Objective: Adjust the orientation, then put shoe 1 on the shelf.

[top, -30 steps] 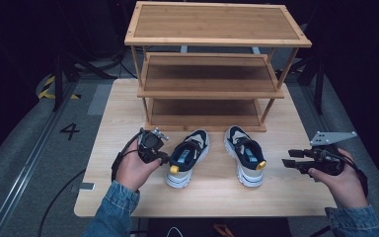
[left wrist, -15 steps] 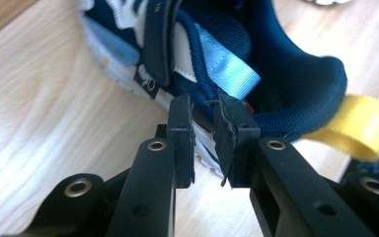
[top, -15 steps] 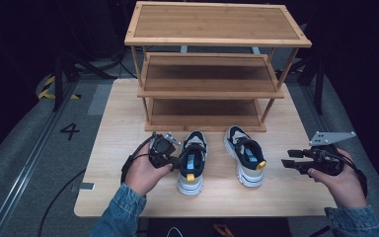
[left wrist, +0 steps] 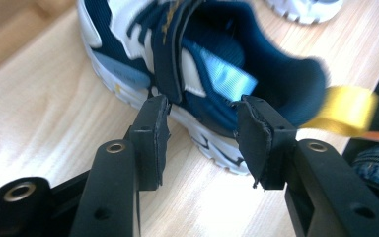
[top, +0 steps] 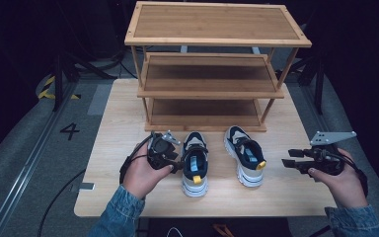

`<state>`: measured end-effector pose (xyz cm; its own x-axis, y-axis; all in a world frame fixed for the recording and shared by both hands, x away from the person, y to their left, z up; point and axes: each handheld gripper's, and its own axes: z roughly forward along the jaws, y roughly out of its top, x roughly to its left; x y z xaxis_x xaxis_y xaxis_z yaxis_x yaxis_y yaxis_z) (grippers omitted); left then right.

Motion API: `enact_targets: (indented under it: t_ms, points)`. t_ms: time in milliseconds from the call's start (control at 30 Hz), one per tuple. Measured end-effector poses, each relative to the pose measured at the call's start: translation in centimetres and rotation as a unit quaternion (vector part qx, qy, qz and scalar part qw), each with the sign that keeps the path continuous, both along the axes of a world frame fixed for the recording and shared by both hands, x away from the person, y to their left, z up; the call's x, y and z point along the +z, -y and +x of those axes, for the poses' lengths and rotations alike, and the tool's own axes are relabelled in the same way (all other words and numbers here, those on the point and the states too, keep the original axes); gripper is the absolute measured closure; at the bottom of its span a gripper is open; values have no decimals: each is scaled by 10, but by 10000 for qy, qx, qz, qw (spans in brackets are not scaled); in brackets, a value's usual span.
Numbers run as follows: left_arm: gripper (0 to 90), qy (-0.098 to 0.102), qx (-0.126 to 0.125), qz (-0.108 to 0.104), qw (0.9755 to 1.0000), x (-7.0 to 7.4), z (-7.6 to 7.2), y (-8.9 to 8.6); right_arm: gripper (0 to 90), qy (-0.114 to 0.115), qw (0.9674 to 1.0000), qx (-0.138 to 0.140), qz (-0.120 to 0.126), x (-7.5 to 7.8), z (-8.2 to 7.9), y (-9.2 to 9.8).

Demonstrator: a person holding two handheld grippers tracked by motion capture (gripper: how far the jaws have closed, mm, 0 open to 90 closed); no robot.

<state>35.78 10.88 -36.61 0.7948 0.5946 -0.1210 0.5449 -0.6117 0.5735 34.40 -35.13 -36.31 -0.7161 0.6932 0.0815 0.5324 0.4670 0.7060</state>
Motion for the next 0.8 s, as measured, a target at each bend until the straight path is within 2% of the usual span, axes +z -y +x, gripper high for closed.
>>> enact_targets:
  t_ms: [67, 167, 267, 367, 400, 633, 800]
  points:
    - [532, 112, -90, -75, 9999, 9, -6, 2, 512, -10, 10000, 19, 1, -1, 0, -1]
    - [515, 140, -329, -187, 9992, 16, -16, 12, 511, 10, 10000, 41, -16, 0, 0, -2]
    - [508, 80, -534, -169, 9984, 16, -20, 19, 511, 10, 10000, 39, -14, 0, 0, -3]
    - [506, -85, -831, -99, 9965, 15, -27, 29, 511, 7, 10000, 37, -11, 1, 0, -3]
    - [504, -79, -893, -107, 9959, 13, -27, 30, 511, 29, 10000, 47, -11, 1, 0, -3]
    - [477, -107, -911, 84, 9957, 4, -26, 35, 510, 21, 9999, 109, -30, 0, 3, -7]
    - [458, -144, -1070, 200, 9940, -10, -20, 48, 507, 24, 9999, 131, -14, 0, 4, -9]
